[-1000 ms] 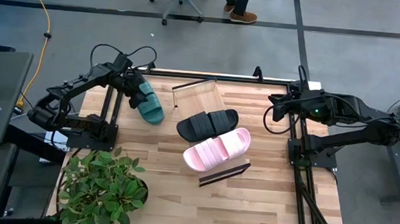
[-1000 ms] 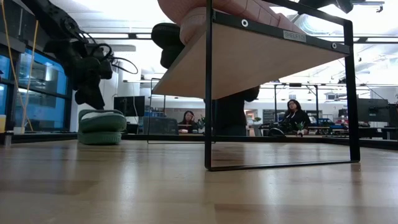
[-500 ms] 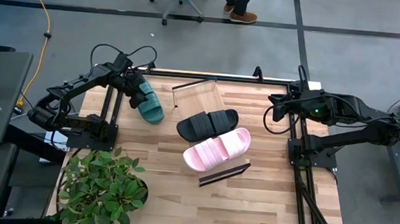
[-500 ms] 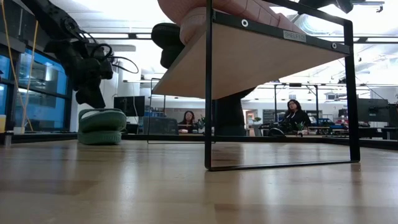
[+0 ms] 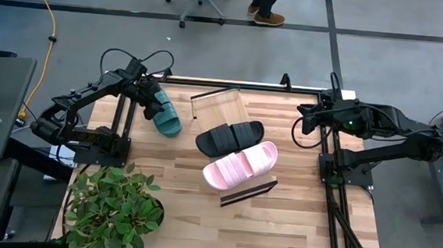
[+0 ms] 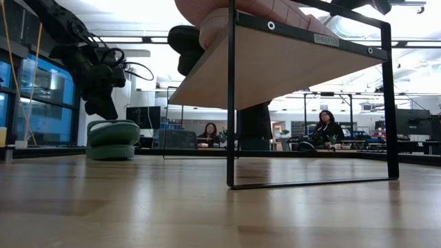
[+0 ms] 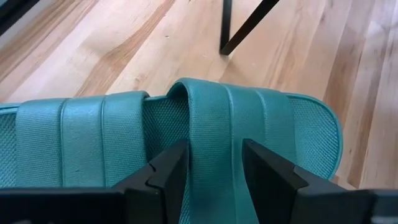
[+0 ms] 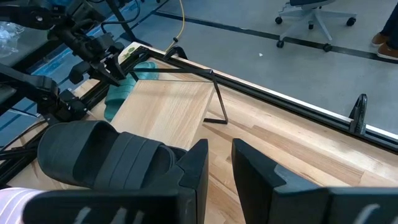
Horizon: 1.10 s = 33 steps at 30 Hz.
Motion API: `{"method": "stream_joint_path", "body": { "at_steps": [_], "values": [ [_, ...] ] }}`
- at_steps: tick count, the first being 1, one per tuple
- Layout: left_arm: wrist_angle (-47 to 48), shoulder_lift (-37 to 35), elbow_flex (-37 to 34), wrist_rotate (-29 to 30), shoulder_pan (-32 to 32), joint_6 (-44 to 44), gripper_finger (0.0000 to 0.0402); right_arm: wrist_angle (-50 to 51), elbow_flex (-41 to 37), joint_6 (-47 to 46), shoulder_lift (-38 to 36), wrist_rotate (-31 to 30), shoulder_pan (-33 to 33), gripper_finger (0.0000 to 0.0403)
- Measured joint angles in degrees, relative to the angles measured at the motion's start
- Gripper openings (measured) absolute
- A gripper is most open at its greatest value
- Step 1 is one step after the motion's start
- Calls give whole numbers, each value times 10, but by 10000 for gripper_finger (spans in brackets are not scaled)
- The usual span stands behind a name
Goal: Pick and place slides into the shelf
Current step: Put the green pair of slides on the shelf
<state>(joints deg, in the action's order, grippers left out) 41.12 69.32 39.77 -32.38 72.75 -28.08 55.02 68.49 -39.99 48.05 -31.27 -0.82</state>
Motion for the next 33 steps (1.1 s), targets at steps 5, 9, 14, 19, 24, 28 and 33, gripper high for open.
{"method": "stream_joint_path", "body": {
  "at_steps": [5, 9, 14, 19, 24, 28, 33],
  "values": [
    [8, 1, 0, -7, 0, -1, 143, 0, 0, 0, 0, 0, 0, 62],
    [13, 4, -1, -14, 0, -3, 143, 0, 0, 0, 2, 0, 0, 62],
    [14, 7, -3, -15, 0, 0, 143, 0, 0, 1, 12, 0, 0, 62],
    [24, 7, -3, -20, 0, -2, 142, 0, 0, 4, 25, 0, 0, 62],
    [39, 9, -2, -21, 0, -3, 123, 0, 0, 4, 31, 1, 0, 62],
    [49, 11, -2, -21, 0, -13, 85, 0, 0, 6, 30, 1, 0, 62],
    [49, 11, -2, -22, 0, -15, 46, 0, 0, 6, 30, 1, 0, 62]
  ]
}}
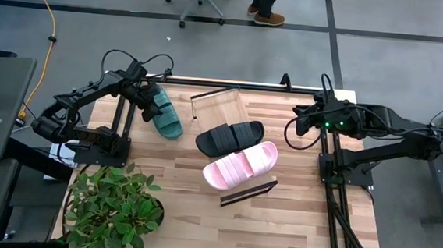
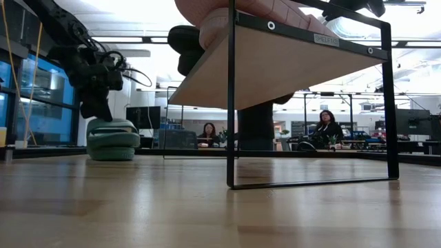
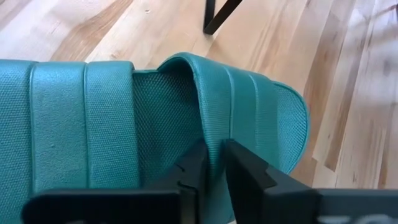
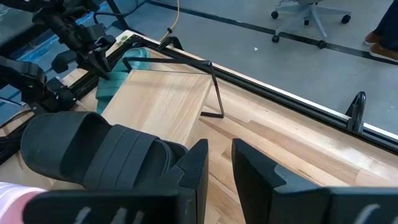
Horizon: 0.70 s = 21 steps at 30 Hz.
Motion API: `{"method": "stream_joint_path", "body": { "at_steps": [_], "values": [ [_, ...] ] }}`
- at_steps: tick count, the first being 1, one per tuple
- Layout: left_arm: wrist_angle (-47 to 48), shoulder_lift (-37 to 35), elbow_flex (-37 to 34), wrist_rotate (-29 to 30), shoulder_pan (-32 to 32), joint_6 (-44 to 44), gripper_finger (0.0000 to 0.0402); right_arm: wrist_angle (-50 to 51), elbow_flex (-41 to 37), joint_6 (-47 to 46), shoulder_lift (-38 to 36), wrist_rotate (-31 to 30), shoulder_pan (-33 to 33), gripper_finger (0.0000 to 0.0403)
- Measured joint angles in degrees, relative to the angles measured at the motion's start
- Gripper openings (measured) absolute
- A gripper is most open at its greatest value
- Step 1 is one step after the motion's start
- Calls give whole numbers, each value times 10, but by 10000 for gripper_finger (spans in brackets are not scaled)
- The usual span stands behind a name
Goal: Pick and place slides into the shelf
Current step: Put the green pair of slides on the shelf
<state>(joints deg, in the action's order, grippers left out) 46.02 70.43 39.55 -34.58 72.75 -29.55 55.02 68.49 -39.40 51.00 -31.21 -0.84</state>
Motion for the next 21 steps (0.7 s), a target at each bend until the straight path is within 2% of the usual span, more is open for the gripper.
{"method": "stream_joint_path", "body": {
  "at_steps": [8, 21],
  "values": [
    [-1, 0, 0, -1, 0, -1, 7, 0, 0, 0, 0, 0, 0, 62],
    [0, 0, 0, -18, 0, -2, 4, 0, 0, 4, 0, 0, 0, 62]
  ]
}}
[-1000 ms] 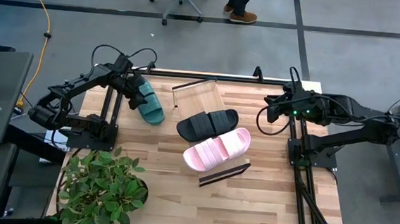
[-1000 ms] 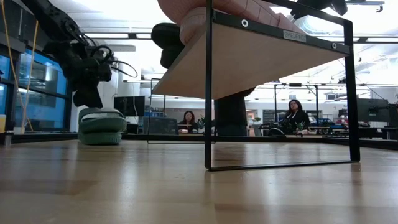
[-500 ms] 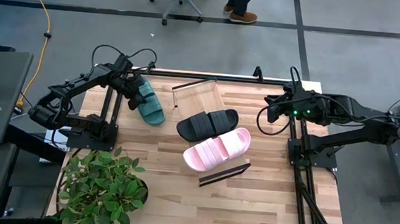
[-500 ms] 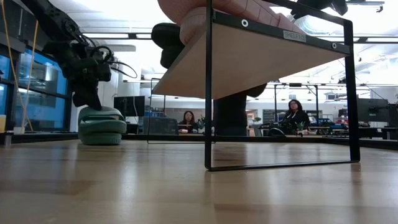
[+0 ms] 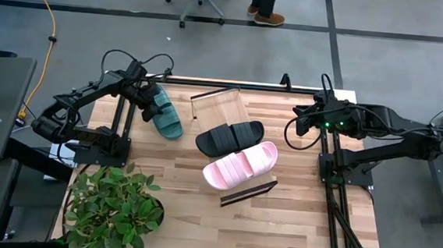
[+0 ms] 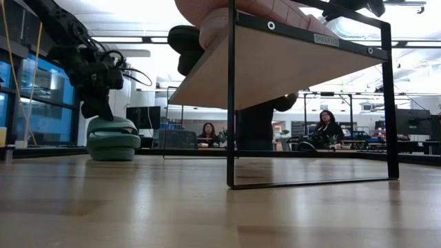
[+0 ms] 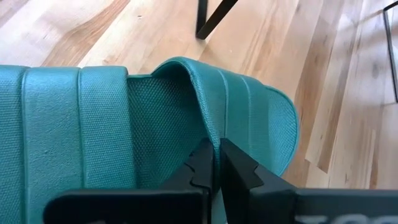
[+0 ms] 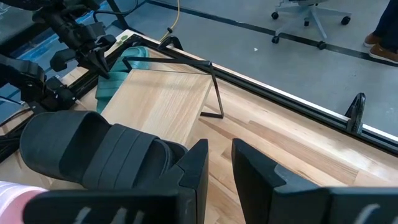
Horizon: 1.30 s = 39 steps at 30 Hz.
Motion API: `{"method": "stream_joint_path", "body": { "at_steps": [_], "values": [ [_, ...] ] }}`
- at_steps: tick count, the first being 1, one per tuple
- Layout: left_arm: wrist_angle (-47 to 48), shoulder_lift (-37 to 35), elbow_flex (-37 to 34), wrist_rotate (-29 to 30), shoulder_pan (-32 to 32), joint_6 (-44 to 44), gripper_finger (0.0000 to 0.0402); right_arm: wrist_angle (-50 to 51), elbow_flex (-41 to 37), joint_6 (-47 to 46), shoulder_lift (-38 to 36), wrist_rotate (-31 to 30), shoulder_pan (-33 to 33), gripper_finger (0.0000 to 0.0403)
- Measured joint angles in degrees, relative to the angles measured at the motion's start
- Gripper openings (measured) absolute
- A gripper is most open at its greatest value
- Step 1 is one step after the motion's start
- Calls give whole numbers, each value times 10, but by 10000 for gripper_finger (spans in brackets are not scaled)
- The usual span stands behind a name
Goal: Pick and place slides into the shelf
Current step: Put the green pair of slides on the shelf
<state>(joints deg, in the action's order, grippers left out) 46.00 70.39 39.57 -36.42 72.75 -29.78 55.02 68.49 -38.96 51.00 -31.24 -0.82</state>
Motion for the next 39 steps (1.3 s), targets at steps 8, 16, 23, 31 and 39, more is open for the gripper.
{"method": "stream_joint_path", "body": {
  "at_steps": [8, 16, 23, 31, 39],
  "values": [
    [0, 0, 0, -11, 0, 0, 3, 0, 0, 0, 0, 0, 0, 62],
    [11, -20, 3, -21, 0, 5, 2, 0, 0, 4, 0, 0, 0, 62],
    [38, -47, 47, -15, -1, 6, 1, 0, 0, 9, 0, 0, 0, 62],
    [73, -65, 89, 0, 0, 5, 1, 0, 0, 13, 0, 0, 0, 62],
    [96, -108, 107, 15, 0, 18, 0, 0, 0, 15, 0, 0, 0, 62]
  ]
}}
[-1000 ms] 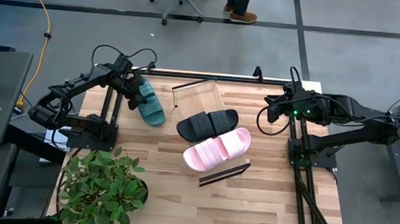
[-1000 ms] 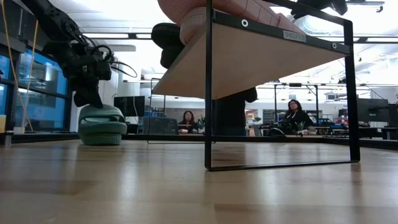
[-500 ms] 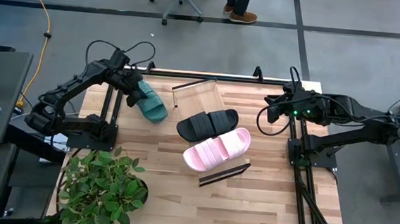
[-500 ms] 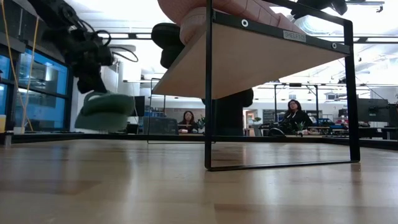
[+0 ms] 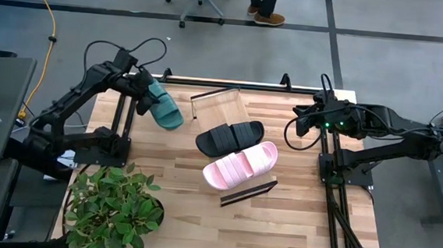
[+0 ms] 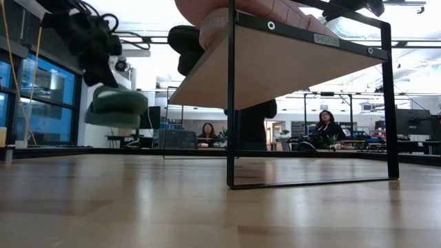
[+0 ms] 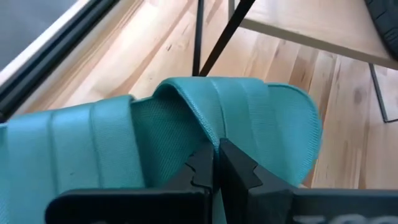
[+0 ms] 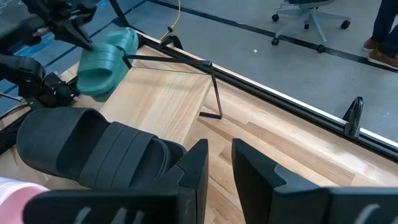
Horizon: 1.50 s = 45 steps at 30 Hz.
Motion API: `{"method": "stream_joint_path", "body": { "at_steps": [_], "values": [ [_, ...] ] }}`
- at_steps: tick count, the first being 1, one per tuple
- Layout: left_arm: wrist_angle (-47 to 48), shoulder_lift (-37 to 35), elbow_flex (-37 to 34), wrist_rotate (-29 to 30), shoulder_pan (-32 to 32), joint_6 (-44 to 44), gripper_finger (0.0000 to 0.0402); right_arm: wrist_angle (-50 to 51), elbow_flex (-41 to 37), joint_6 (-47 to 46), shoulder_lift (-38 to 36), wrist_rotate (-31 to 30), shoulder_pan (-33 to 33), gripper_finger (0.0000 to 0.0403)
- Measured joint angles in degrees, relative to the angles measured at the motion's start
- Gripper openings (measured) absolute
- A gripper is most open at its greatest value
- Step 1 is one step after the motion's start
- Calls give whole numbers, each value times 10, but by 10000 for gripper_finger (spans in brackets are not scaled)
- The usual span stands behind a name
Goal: Pick and place slides into the shelf
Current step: Put the green pair of slides on the shelf
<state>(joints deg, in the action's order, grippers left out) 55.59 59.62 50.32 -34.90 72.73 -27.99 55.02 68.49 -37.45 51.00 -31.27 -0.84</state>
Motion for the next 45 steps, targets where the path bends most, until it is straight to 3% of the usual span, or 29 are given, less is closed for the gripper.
{"method": "stream_joint_path", "body": {
  "at_steps": [21, 38, 45],
  "values": [
    [16, -146, 51, 57, 0, 114, 0, 0, 0, 2, 0, 0, 0, 62],
    [9, -157, 169, 109, 0, 206, 0, 0, 0, 5, 0, 0, 0, 62],
    [-14, -163, 183, 116, -1, 265, 0, 0, 0, 5, 0, 0, 0, 62]
  ]
}}
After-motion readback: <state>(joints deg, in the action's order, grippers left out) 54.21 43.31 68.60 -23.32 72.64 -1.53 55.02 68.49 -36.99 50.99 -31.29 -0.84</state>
